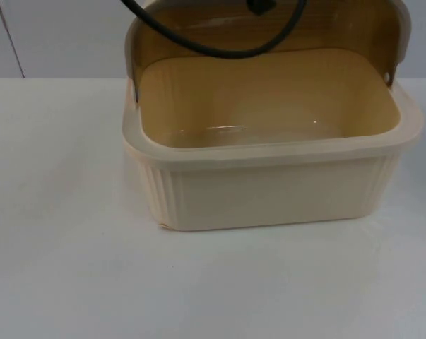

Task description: Open the box lid with the left hand, place the block into the box with the right hand, then close the box lid with the left hand.

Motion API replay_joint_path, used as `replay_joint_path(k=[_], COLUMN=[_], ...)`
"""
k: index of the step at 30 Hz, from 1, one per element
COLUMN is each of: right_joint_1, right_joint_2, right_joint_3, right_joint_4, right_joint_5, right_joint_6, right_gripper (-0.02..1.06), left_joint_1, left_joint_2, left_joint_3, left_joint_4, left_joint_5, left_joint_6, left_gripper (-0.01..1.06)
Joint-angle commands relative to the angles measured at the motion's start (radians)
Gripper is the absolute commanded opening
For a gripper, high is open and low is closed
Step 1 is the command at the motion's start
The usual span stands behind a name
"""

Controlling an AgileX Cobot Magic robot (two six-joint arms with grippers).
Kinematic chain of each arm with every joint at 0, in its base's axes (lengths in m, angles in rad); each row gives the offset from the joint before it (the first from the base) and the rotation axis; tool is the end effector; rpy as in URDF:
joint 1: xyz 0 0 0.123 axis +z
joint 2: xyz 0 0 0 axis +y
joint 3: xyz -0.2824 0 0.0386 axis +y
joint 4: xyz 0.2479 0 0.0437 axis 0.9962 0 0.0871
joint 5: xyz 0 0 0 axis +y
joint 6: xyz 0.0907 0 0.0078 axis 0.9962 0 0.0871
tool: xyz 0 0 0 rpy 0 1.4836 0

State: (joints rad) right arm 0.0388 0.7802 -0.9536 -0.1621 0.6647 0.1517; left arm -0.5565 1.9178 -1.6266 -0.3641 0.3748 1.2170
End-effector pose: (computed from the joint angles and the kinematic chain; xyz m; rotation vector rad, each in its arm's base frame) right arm 0.1468 -0.0034 0.3997 0.0503 1.9662 -0.0572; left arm 0.3834 -0.2525 0.2984 1.4508 1.5488 0.0506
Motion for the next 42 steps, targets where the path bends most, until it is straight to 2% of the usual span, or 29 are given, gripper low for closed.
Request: replay_joint_path(k=[1,13,19,23,27,31,34,35,36,38,42], right_joint_1=[-0.006,-0.006,-0.006,-0.006,-0.006,-0.006,-0.006,-0.006,-0.006,-0.006,-0.006], right_joint_2=[-0.005,-0.005,-0.005,-0.005,-0.013,-0.037,-0.054,-0.054,-0.059,-0.068,-0.080], right_joint_3=[0.000,0.000,0.000,0.000,-0.002,-0.003,-0.003,-0.003,-0.003,-0.003,-0.003], right_joint_4=[-0.024,-0.070,-0.070,-0.070,-0.070,-0.075,-0.079,-0.079,-0.079,-0.079,-0.079], right_joint_5=[-0.003,0.001,0.001,0.001,0.002,0.003,0.013,0.013,0.016,0.022,0.027], right_joint_6=[0.016,0.061,0.069,0.076,0.076,0.076,0.076,0.076,0.076,0.076,0.076], right_gripper=[1.05,1.05,1.05,1.05,1.05,1.05,1.05,1.05,1.05,1.05,1.05], left_joint_1=[0.000,0.000,-0.004,-0.006,-0.032,-0.055,-0.098,-0.098,-0.111,-0.136,-0.158], left_joint_2=[0.009,0.021,-0.004,-0.004,-0.017,-0.028,-0.038,-0.038,-0.041,-0.051,-0.063], left_joint_3=[-0.004,-0.004,-0.004,0.000,0.049,0.087,0.118,0.118,0.133,0.176,0.256], left_joint_4=[0.001,0.016,0.113,0.124,0.126,0.148,0.260,0.260,0.318,0.403,0.451], left_joint_5=[-0.001,0.021,0.100,0.147,0.100,0.098,0.076,0.076,0.062,0.018,-0.068], left_joint_6=[0.001,-0.027,-0.116,-0.124,-0.124,-0.151,-0.275,-0.275,-0.313,-0.390,-0.453], left_gripper=[0.00,0.00,0.00,0.00,0.00,0.00,0.00,0.00,0.00,0.00,0.00])
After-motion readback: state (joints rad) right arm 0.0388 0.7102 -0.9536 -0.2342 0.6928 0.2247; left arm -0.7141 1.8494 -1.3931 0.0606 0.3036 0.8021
